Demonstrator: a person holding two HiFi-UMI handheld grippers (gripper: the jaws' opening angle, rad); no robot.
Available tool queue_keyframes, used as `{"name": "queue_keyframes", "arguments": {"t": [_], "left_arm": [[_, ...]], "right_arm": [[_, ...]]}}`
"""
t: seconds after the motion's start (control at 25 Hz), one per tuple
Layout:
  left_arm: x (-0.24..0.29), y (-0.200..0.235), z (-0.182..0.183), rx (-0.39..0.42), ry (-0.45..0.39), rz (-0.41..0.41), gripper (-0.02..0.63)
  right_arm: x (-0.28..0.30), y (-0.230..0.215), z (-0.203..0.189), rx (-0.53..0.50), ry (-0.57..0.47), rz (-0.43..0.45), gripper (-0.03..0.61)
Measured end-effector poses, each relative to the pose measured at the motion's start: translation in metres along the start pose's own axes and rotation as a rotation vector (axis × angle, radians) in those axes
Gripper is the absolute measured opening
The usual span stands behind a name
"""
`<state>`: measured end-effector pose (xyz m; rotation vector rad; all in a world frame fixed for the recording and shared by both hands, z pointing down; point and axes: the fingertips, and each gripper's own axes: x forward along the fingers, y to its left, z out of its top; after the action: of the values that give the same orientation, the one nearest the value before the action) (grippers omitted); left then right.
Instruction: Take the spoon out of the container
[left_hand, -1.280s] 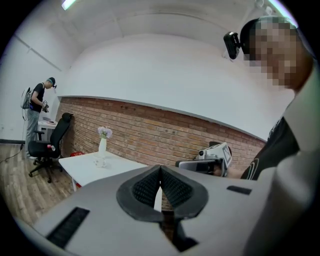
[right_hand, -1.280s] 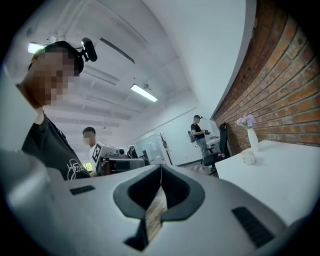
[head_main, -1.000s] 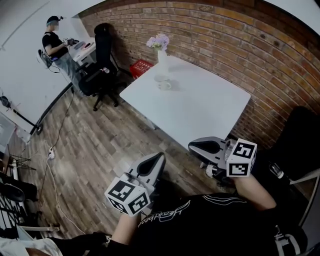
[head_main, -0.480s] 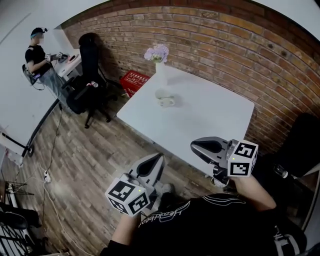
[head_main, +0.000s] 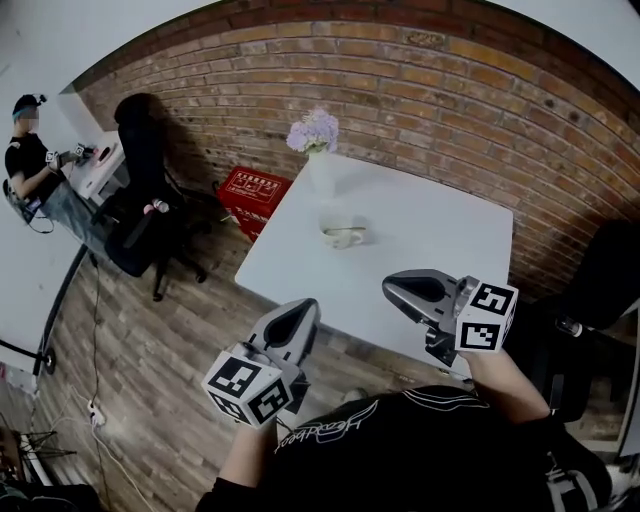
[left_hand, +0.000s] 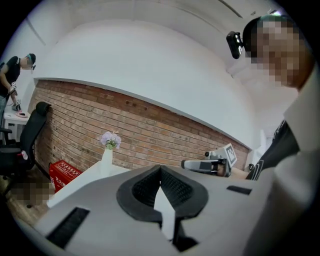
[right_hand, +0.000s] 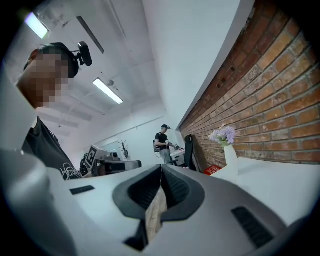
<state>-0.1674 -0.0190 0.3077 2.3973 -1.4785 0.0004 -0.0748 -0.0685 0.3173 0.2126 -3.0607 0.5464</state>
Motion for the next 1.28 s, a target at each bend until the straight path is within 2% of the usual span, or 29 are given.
{"name": "queue_keyframes", "arguments": {"t": [0.2,0.48,0.92,1.28], "left_arm": [[0.009,0.037,0.009,0.018,0.018,-0.054,0.003],[0.040,0.068,0.001,0.002,0.049,-0.082,0.003],[0.118,0.106,-0.011,-0.047,0.144,-0.122,0.003],[0.166,0.146,-0.042,-0.137,0.208,-0.101,0.003]], "right_arm": [[0.025,-0.016,-0.002,-0.030,0.019,-0.076,-0.003],[0.033,-0.046,-0.006,0.002,0.002,-0.135,-0.003],[0.037,-0.140,0.002,0.057,0.003,-0.225,-0.003],[0.058,-0.222,-0.033,0.060,0.103,-0.279,-0.002]]}}
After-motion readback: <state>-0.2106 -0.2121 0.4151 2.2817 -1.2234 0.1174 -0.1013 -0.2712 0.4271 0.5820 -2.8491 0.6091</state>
